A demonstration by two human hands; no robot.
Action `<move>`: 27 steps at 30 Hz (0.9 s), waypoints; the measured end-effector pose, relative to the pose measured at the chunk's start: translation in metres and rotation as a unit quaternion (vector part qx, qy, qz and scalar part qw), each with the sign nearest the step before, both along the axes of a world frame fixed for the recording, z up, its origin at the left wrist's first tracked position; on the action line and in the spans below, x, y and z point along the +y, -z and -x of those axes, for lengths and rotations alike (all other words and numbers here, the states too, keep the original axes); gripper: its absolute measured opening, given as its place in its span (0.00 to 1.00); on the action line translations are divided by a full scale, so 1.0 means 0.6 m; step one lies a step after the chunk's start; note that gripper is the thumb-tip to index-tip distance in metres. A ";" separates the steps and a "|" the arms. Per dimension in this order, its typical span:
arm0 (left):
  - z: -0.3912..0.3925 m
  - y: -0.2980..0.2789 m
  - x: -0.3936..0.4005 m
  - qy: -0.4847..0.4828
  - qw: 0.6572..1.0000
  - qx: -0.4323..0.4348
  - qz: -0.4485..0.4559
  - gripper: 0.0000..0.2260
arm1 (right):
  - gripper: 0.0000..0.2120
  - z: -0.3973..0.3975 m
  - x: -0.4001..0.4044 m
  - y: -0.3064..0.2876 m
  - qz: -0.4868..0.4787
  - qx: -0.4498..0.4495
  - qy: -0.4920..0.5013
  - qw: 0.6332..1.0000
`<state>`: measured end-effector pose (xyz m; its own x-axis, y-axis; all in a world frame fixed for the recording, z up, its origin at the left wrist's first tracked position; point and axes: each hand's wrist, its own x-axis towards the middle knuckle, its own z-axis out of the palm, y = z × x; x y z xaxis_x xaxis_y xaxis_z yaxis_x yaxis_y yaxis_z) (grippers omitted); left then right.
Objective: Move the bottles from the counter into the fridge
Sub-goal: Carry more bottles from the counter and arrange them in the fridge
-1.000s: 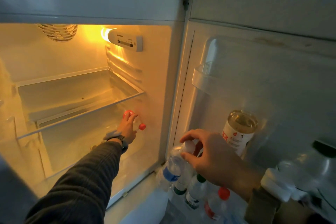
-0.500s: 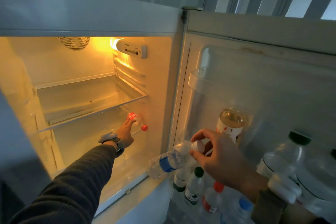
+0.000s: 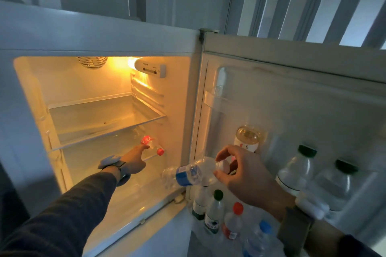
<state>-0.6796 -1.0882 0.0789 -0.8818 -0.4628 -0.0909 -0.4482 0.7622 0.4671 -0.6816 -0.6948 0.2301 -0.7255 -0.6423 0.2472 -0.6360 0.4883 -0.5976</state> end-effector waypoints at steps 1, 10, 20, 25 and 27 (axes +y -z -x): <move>-0.005 -0.012 0.009 0.004 1.000 0.008 0.011 0.31 | 0.12 -0.001 0.007 0.000 -0.005 -0.003 0.000 1.000; -0.088 -0.163 0.227 0.187 0.958 0.131 -0.171 0.21 | 0.12 0.002 0.048 -0.014 0.037 0.001 0.029 0.999; -0.112 -0.180 0.351 0.215 0.918 0.328 -0.054 0.31 | 0.22 -0.016 0.055 -0.048 0.116 0.100 0.000 0.988; -0.107 -0.193 0.333 0.173 0.897 0.405 -0.047 0.30 | 0.19 -0.007 0.086 -0.052 0.066 0.105 0.020 0.992; -0.102 -0.191 0.333 0.178 0.891 0.414 -0.047 0.30 | 0.16 0.000 0.097 -0.047 0.046 0.090 0.037 0.994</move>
